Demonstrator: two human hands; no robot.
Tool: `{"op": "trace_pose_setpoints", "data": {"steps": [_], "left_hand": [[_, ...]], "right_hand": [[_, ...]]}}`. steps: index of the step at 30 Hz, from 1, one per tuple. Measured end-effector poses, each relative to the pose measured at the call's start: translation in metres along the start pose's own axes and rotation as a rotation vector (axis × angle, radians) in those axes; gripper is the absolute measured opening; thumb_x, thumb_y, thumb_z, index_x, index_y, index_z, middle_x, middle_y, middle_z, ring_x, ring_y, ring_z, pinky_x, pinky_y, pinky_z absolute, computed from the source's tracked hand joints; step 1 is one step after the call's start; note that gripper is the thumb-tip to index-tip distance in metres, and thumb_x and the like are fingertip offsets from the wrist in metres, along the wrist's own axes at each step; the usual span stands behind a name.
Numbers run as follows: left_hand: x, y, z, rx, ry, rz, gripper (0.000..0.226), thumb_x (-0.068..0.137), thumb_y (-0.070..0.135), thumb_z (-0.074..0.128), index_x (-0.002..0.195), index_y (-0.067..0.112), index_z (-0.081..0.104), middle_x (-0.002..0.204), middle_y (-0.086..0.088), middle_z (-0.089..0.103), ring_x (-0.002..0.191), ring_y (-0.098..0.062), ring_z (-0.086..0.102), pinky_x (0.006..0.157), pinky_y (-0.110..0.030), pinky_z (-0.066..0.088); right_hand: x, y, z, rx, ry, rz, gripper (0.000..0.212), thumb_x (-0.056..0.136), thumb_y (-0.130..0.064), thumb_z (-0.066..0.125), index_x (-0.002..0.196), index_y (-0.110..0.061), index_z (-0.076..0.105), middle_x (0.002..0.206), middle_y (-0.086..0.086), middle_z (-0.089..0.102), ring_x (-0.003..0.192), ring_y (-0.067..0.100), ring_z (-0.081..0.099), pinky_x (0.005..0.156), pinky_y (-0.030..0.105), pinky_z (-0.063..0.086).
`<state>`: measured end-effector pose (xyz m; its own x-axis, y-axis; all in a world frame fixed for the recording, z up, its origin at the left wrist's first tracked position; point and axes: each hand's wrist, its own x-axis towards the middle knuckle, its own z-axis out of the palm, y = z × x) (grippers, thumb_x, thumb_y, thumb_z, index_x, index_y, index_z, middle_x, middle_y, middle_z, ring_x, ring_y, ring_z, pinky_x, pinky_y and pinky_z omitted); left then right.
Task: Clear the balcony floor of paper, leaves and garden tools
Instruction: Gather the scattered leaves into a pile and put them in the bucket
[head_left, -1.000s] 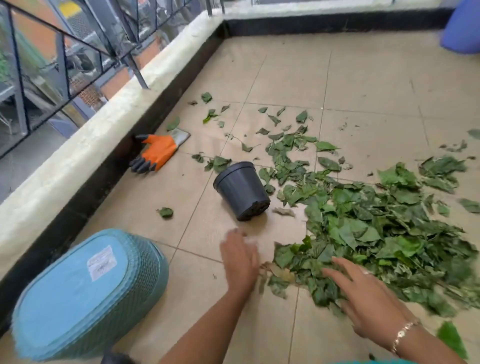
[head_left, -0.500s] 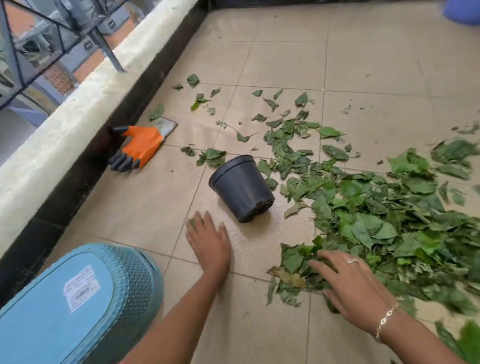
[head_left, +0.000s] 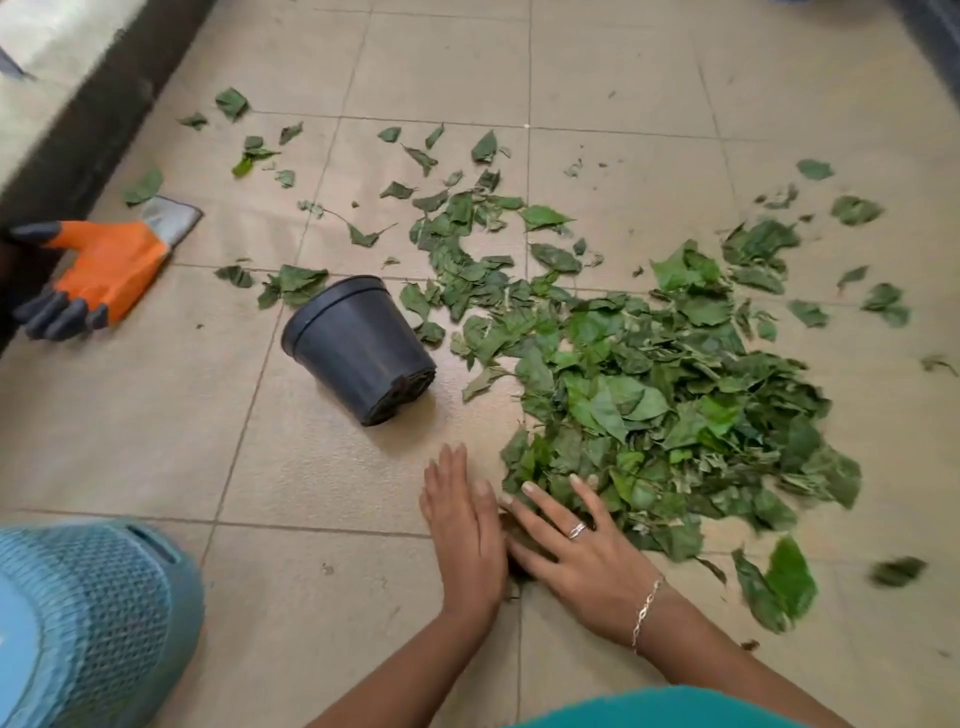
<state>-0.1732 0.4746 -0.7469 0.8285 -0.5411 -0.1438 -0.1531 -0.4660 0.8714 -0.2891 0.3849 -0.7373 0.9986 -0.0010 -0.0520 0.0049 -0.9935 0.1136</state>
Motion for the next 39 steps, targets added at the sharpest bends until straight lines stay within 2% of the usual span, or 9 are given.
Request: {"op": "trace_pose_setpoints", "data": {"steps": [5, 10, 15, 20, 22, 28, 31, 35, 39], "left_hand": [[-0.006, 0.020, 0.046, 0.047, -0.131, 0.102, 0.086, 0.082, 0.075, -0.001, 0.147, 0.022, 0.018, 0.155, 0.005, 0.010, 0.145, -0.009, 0.001, 0.114, -0.018, -0.011], [0.034, 0.049, 0.088, 0.039, -0.296, 0.214, 0.095, 0.080, 0.077, 0.001, 0.149, 0.013, 0.009, 0.158, -0.001, 0.006, 0.143, -0.006, -0.004, 0.119, -0.029, -0.005], [0.099, 0.055, 0.091, 0.091, -0.274, 0.395, 0.068, 0.092, 0.051, 0.015, 0.148, 0.013, 0.018, 0.156, 0.000, 0.014, 0.145, -0.014, 0.007, 0.119, -0.032, 0.003], [0.130, 0.047, 0.088, 0.245, -0.255, 0.504, 0.065, 0.094, 0.045, 0.020, 0.146, 0.007, 0.027, 0.153, -0.011, 0.028, 0.143, -0.024, 0.020, 0.119, -0.039, 0.008], [0.130, 0.048, 0.090, 0.301, -0.264, 0.518, 0.067, 0.093, 0.049, 0.020, 0.146, 0.009, 0.027, 0.154, -0.009, 0.026, 0.144, -0.024, 0.018, 0.119, -0.038, 0.005], [0.130, 0.047, 0.091, 0.367, -0.255, 0.554, 0.070, 0.092, 0.052, 0.017, 0.146, 0.009, 0.028, 0.154, -0.009, 0.024, 0.145, -0.024, 0.014, 0.118, -0.036, -0.001], [0.130, 0.047, 0.090, 0.367, -0.251, 0.561, 0.070, 0.092, 0.052, 0.015, 0.145, 0.008, 0.029, 0.154, -0.011, 0.024, 0.144, -0.024, 0.014, 0.117, -0.035, -0.001], [0.129, 0.047, 0.089, 0.336, -0.255, 0.554, 0.068, 0.093, 0.050, 0.015, 0.145, 0.009, 0.029, 0.154, -0.009, 0.024, 0.145, -0.023, 0.011, 0.118, -0.034, -0.002], [0.128, 0.048, 0.088, 0.218, -0.273, 0.506, 0.064, 0.094, 0.047, 0.018, 0.145, 0.009, 0.031, 0.154, -0.009, 0.025, 0.145, -0.021, 0.011, 0.119, -0.037, 0.002]], "right_hand": [[-0.017, 0.043, 0.004, -0.085, -0.092, 0.094, 0.046, 0.082, -0.026, 0.037, 0.123, -0.019, 0.055, 0.136, 0.007, 0.051, 0.134, 0.026, 0.030, 0.101, 0.062, 0.021], [-0.015, 0.106, 0.003, -0.184, -0.191, 0.159, 0.048, 0.081, -0.024, 0.037, 0.123, -0.018, 0.059, 0.137, 0.008, 0.051, 0.136, 0.027, 0.025, 0.107, 0.062, 0.003], [-0.002, 0.185, -0.015, -0.229, -0.458, 0.322, 0.064, 0.097, -0.029, 0.038, 0.147, -0.031, -0.002, 0.150, 0.002, -0.022, 0.141, 0.026, -0.018, 0.104, 0.061, -0.015], [-0.013, 0.176, -0.026, -0.154, -0.227, 0.532, 0.065, 0.088, -0.031, 0.053, 0.145, -0.024, 0.024, 0.154, 0.008, 0.008, 0.142, 0.030, 0.008, 0.108, 0.063, 0.000], [-0.037, 0.122, -0.013, -0.112, -0.090, 0.381, 0.068, 0.075, -0.019, 0.057, 0.139, -0.017, 0.034, 0.149, 0.013, 0.024, 0.135, 0.030, 0.023, 0.106, 0.063, 0.009], [-0.107, 0.027, 0.017, 0.093, -0.108, -0.126, 0.040, 0.098, -0.025, 0.027, 0.135, -0.018, 0.040, 0.143, 0.007, 0.043, 0.133, 0.025, 0.037, 0.113, 0.050, 0.009], [-0.096, 0.093, 0.027, -0.015, -0.105, 0.043, 0.049, 0.088, -0.023, 0.047, 0.135, -0.014, 0.036, 0.140, 0.007, 0.046, 0.128, 0.025, 0.046, 0.113, 0.050, 0.013], [-0.065, 0.168, -0.008, -0.067, -0.121, 0.571, 0.068, 0.077, -0.018, 0.070, 0.138, -0.013, 0.038, 0.144, 0.011, 0.039, 0.132, 0.030, 0.038, 0.108, 0.052, 0.020], [-0.010, 0.097, -0.036, 0.533, -0.079, 0.634, 0.045, 0.088, -0.002, 0.047, 0.128, -0.023, 0.053, 0.119, 0.000, 0.059, 0.107, 0.018, 0.053, 0.095, 0.036, 0.047]]}}
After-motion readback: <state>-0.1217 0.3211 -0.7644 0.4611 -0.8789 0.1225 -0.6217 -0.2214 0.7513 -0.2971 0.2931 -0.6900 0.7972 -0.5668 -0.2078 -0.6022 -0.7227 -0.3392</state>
